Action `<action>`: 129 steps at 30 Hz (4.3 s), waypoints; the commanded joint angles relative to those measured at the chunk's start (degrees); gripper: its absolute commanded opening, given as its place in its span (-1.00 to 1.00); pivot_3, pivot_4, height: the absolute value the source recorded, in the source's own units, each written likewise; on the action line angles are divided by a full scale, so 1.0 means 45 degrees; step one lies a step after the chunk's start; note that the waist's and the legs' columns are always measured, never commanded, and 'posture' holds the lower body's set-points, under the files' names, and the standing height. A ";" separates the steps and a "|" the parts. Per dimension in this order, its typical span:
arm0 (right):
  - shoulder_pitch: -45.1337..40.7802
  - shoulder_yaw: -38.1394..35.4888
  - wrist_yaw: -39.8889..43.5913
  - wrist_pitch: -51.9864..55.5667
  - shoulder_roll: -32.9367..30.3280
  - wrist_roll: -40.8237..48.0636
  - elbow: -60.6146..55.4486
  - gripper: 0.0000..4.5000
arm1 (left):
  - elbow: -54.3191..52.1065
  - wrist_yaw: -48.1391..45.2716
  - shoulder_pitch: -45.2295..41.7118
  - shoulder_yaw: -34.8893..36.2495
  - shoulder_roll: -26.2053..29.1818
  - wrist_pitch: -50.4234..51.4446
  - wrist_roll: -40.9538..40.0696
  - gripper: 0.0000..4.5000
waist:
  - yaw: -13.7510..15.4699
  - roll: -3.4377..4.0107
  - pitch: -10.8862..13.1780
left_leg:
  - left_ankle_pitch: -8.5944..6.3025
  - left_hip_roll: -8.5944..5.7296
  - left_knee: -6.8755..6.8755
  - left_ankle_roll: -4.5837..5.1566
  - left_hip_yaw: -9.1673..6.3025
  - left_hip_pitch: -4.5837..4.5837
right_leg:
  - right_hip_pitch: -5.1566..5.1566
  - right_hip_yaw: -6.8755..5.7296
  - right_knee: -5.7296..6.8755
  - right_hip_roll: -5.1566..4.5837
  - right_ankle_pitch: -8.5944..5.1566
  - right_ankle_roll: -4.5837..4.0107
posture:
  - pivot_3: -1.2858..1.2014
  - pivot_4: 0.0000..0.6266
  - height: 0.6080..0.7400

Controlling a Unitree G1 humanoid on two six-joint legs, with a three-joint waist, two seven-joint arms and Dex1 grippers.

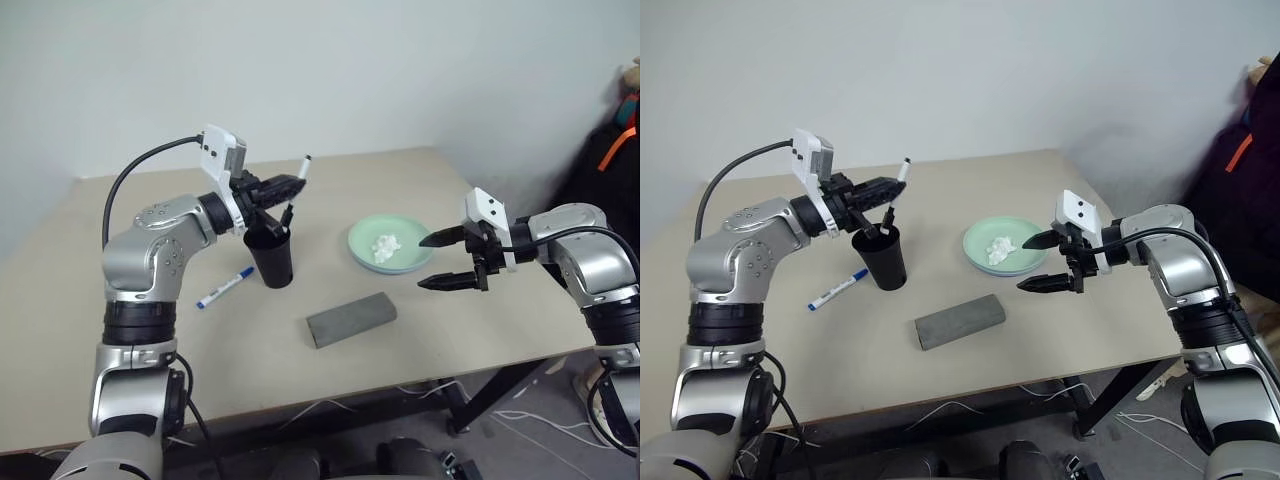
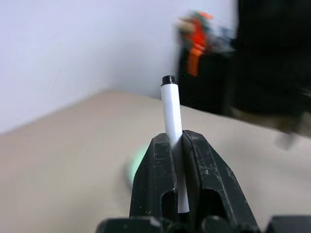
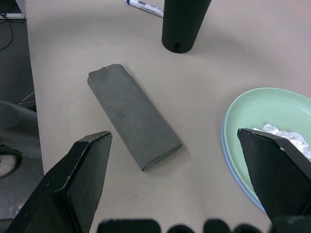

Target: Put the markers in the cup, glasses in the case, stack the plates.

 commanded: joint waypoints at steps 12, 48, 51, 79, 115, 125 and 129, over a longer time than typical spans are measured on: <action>-0.0256 -0.0456 -0.0104 -0.0061 -0.0010 0.0260 -0.0326 1.00 | 0.3511 0.0408 -0.0284 0.0253 -0.0358 -0.3290 0.1406 -0.99 | 0.0025 0.0001 -0.0002 | 0.0000 -0.0020 0.0007 -0.0001 -0.0009 -0.0028 | -0.0011 0.0001 -0.0005 -0.0014 0.0008 0.0008 | 0.03 -1.00 0.81; -0.0331 -0.0439 -0.0188 -0.0088 0.0009 0.0239 -0.0246 1.00 | 0.3288 -0.0409 0.1120 0.0116 -0.0658 -0.3741 0.1645 -0.20 | 0.0030 0.0002 -0.0003 | -0.0001 -0.0016 0.0004 -0.0001 -0.0014 -0.0027 | -0.0014 -0.0003 -0.0002 -0.0013 0.0010 0.0011 | 0.03 -1.00 0.81; -0.0342 -0.0436 -0.0188 -0.0100 0.0017 0.0234 -0.0225 1.00 | 0.3257 -0.0466 0.1129 0.0132 -0.0637 -0.3694 0.1637 0.30 | 0.0031 0.0002 -0.0003 | -0.0001 -0.0016 0.0004 -0.0001 -0.0014 -0.0027 | -0.0014 -0.0003 -0.0002 -0.0013 0.0010 0.0011 | 0.03 -1.00 0.81; -0.0347 -0.0525 -0.0213 -0.0057 -0.0044 0.0258 -0.0215 1.00 | 0.8537 -0.5039 -0.0636 -0.1684 0.4883 -0.5718 0.4669 0.99 | 0.0058 0.0008 -0.0013 | -0.0001 -0.0003 0.0006 0.0000 -0.0010 -0.0035 | -0.0032 -0.0026 -0.0001 -0.0020 -0.0010 -0.0016 | 0.03 -1.00 0.81; -0.0031 -0.0677 -0.0503 0.0020 -0.0175 0.0421 -0.0641 1.00 | 1.4090 -0.2263 -0.0737 -0.1856 0.1488 -0.7564 0.6729 0.99 | 0.0301 0.0007 -0.0022 | -0.0001 -0.0002 0.0004 0.0001 -0.0009 -0.0029 | -0.0031 -0.0035 0.0021 -0.0021 0.0011 0.0018 | 0.03 -1.00 0.81; -0.0028 -0.0679 -0.0501 -0.0069 -0.0178 0.0372 -0.0592 1.00 | 1.4004 -0.2597 -0.0656 -0.1766 0.1243 -0.7519 0.6849 0.99 | 0.0324 0.0017 -0.0032 | -0.0002 -0.0010 0.0007 0.0001 -0.0012 -0.0030 | -0.0023 -0.0033 0.0019 -0.0025 0.0011 0.0018 | 0.03 -1.00 0.81; -0.0043 -0.0671 -0.0493 -0.0016 -0.0175 0.0391 -0.0618 1.00 | 1.4003 -0.2797 -0.0691 -0.1846 0.1255 -0.7464 0.6951 0.58 | 0.0324 0.0019 -0.0034 | -0.0002 -0.0012 0.0007 0.0001 -0.0012 -0.0031 | -0.0023 -0.0032 0.0017 -0.0026 0.0010 0.0018 | 0.03 -1.00 0.81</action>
